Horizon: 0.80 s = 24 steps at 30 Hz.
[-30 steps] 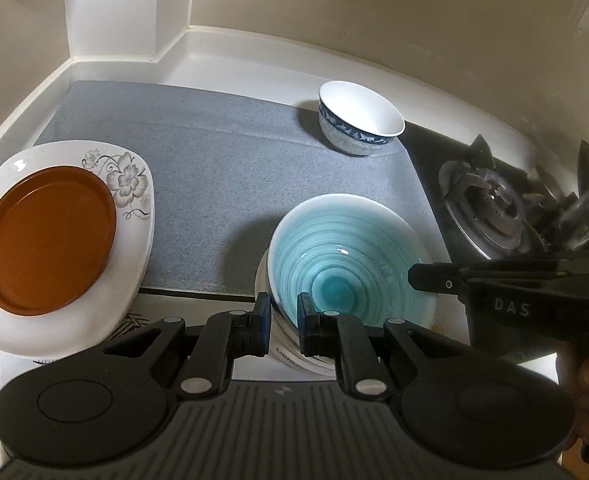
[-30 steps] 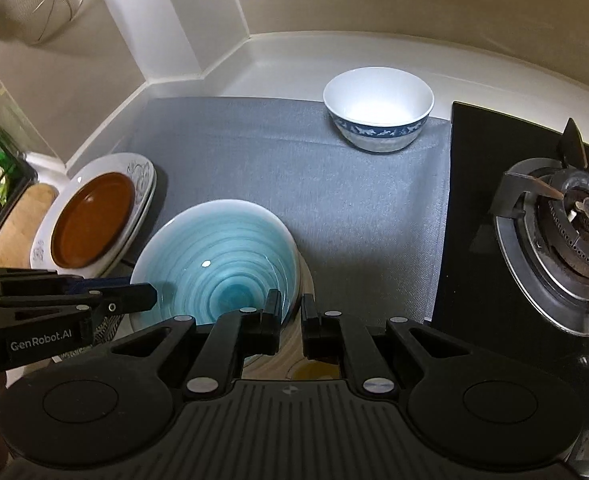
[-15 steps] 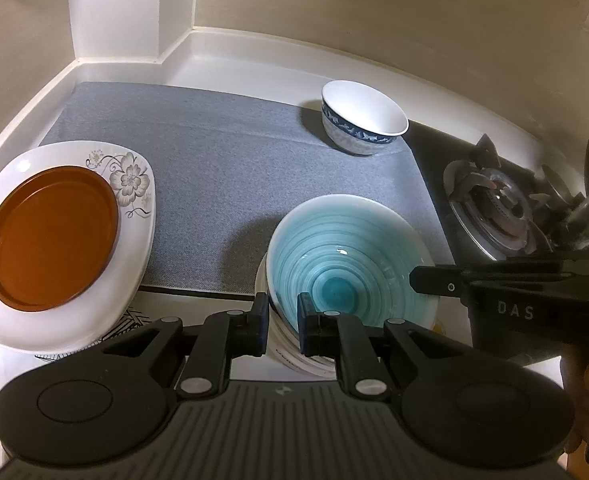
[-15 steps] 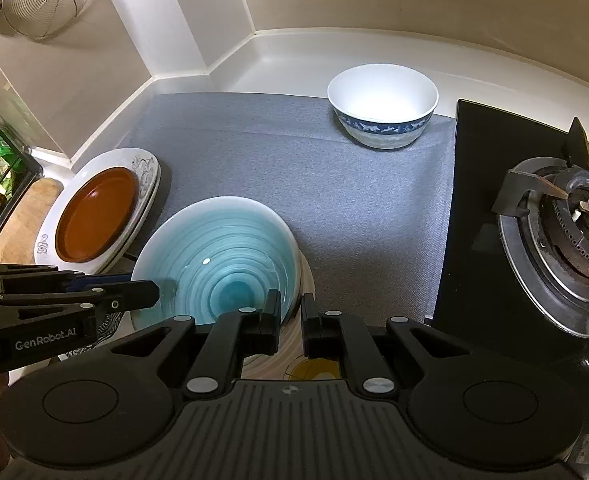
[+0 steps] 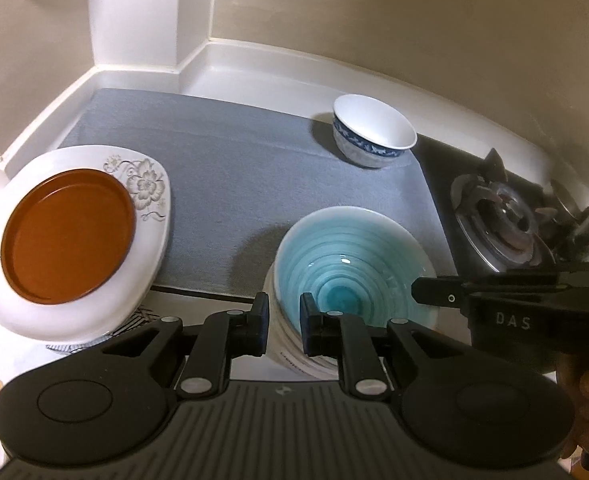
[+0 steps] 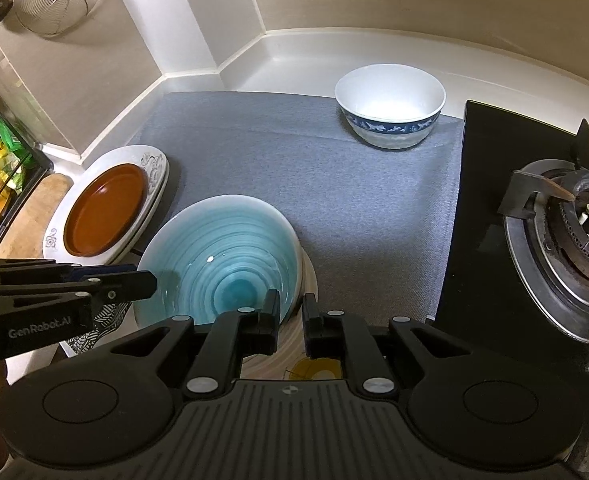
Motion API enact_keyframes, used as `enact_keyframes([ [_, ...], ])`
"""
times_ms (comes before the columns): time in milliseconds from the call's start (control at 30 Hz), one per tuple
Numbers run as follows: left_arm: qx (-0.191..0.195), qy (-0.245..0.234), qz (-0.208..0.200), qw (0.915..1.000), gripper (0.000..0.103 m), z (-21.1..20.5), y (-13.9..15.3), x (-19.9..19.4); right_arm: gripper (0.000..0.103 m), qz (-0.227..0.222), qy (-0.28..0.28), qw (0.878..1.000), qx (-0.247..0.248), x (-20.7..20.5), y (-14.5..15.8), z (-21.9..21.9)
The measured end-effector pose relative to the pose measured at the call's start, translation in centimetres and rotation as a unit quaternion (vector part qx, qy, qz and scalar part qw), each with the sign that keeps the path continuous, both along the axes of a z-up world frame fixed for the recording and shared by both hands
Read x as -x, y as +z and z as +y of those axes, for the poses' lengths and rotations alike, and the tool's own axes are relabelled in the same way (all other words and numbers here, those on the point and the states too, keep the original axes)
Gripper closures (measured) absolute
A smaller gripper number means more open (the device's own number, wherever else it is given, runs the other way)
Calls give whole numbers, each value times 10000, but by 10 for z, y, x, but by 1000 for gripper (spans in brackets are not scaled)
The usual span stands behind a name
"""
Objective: Organize plates and bowls
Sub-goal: 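Lower the light-blue bowl with the left tool into the cream stack held by the right tool, then open the left tool and release the light-blue bowl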
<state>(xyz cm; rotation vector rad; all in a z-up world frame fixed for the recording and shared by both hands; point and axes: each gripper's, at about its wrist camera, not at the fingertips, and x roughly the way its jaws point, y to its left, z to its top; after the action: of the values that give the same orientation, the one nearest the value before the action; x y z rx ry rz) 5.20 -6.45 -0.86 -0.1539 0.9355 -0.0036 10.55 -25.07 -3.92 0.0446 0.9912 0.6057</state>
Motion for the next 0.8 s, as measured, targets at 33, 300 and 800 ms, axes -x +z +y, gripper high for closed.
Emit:
enact_keyframes([
  [33, -1, 31, -8, 10000, 86, 1, 0, 2, 90, -7, 10, 10000, -13, 0, 0, -1],
  [300, 44, 151, -144, 9998, 81, 3, 5, 8, 89, -95, -48, 9998, -189, 2, 3, -8],
  [800, 287, -279, -566, 9976, 78, 10, 19, -19, 88, -288, -650, 9961, -523, 2, 12, -32],
])
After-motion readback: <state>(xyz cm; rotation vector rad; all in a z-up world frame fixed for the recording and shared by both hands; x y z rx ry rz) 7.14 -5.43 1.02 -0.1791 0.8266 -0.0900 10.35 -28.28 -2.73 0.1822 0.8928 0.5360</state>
